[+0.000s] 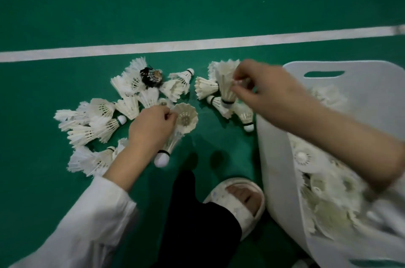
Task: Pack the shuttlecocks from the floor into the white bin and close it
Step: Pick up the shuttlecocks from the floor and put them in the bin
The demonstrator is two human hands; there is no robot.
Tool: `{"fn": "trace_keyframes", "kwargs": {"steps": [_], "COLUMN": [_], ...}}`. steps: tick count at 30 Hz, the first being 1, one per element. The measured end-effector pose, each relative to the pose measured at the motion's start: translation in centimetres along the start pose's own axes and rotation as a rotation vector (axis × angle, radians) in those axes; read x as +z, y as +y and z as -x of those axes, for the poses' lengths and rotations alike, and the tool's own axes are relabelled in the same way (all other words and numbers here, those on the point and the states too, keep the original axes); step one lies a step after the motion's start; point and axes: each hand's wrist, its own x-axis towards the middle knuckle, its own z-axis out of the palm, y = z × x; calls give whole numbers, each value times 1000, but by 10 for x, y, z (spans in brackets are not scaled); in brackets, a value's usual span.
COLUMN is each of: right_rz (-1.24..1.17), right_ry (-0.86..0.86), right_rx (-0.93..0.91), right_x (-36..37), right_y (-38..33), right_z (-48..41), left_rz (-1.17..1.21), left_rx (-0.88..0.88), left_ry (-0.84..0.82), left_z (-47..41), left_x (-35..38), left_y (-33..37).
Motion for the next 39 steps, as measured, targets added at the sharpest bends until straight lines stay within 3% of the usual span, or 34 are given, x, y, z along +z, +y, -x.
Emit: {"fn": "trace_keyframes", "kwargs": {"steps": [3,7,12,16,21,26,30,39], "right_rz": [107,154,11,-137,-135,76,182,123], "right_ry": [41,77,177,263,178,-1,-46,-67], "right_rx": [-30,79,262,282,198,102,136,216], "right_x": [-55,-86,-53,-16,12,39,47,40], "right_y": [21,64,112,124,128,144,143,145], "right_z": [23,64,102,99,82,69,56,66], "left_rz": [72,75,102,137,129,72,54,55], "left_rx": [95,172,248,290,258,256,262,285], "left_ry": [-61,-84,-87,-96,-138,-173,-188,-191], "left_z": [13,23,34,42,49,51,52,55], "left_x": [-8,-5,1,3,6,11,12,12], "left_y": [26,60,88,93,92,95,98,103]}}
